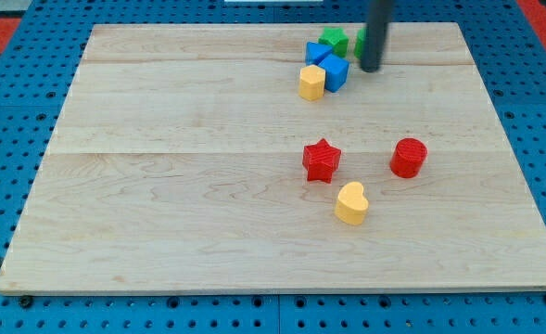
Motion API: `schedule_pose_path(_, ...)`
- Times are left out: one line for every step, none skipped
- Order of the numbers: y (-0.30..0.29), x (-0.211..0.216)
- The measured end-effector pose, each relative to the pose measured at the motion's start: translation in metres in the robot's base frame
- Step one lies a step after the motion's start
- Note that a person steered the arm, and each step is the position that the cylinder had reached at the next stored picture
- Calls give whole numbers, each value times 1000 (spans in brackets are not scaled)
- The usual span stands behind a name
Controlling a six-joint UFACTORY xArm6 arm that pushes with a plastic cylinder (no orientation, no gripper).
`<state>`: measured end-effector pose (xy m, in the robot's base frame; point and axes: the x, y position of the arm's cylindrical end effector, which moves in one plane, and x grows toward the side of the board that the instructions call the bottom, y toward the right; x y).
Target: Point your arm at the top left side of the yellow hexagon
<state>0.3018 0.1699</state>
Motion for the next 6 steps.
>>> schedule_pose_path(24, 8)
schedule_pose_path(-26, 11)
schedule_pose_path(-73, 10)
schedule_pose_path(-79, 7)
schedule_pose_path(-83, 38)
schedule_pose_path(-122, 42)
